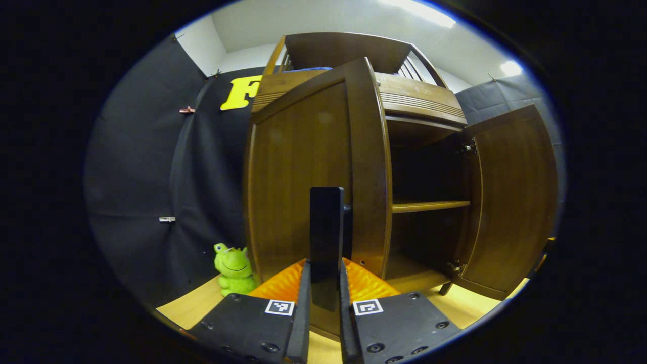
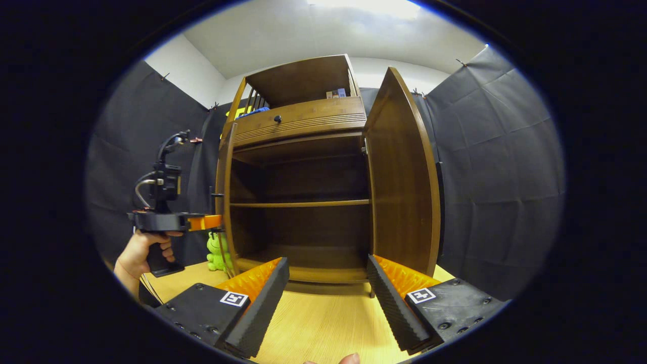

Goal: Open the right door of the double-door shoe cabinet with the right hand, and open the left door with the left hand.

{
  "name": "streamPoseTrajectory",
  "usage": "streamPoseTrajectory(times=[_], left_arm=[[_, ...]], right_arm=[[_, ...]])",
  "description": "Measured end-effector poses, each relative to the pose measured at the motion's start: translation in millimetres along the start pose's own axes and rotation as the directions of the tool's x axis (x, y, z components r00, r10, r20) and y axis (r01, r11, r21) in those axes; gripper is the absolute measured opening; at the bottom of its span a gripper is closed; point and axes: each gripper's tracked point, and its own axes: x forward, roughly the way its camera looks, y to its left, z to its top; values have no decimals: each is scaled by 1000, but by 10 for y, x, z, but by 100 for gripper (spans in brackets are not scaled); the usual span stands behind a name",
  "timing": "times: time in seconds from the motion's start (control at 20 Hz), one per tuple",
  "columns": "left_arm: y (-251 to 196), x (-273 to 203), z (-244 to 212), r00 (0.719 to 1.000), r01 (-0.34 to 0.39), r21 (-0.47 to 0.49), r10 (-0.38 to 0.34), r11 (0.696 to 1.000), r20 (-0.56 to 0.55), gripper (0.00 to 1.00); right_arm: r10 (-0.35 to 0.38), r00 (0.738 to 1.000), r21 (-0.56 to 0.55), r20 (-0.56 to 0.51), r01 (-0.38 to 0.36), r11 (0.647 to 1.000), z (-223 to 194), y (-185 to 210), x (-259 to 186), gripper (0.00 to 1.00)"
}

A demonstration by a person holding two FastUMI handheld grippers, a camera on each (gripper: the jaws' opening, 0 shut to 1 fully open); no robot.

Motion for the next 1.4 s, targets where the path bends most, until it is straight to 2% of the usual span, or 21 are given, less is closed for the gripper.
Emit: streamPoseTrajectory(times=[0.2,0.5,0.55,0.75,0.95,1.0,1.05,1.15,1.2,1.25,1.4], left_arm=[[367,-259,13,999,-54,4,54,999,7,24],[708,-478,-33,997,-80,-6,80,997,-12,18],[735,-520,-49,997,-80,-4,80,997,-18,17],[940,-601,-44,993,-121,31,121,992,-15,17],[1174,-647,-39,987,-160,24,161,987,-19,17],[1263,-642,-30,984,-178,31,178,984,-15,7],[1349,-711,-20,981,-192,33,192,981,-12,12],[1515,-785,-8,975,-220,24,220,975,-10,12],[1610,-813,1,972,-234,20,234,972,-9,6],[1661,-851,-5,972,-235,9,235,972,-10,12],[1741,-923,-7,970,-243,-10,243,970,-13,12]], right_arm=[[21,1000,-12,-18,-21,1000,-88,97,-10,98],[49,998,-27,-40,-50,998,-201,319,15,100],[54,998,-32,-39,-55,998,-200,357,13,98],[66,997,-68,-33,-68,995,-213,431,-6,98],[75,996,-73,-41,-78,994,-267,475,-4,98],[77,996,-76,-41,-80,994,-274,480,-1,98],[76,996,-81,-41,-79,994,-278,485,1,98],[73,997,-82,-39,-76,994,-278,477,-3,100],[70,997,-77,-38,-73,994,-276,467,1,98],[66,997,-72,-36,-69,995,-273,444,3,98],[55,998,-67,-35,-57,996,-274,409,7,98]])
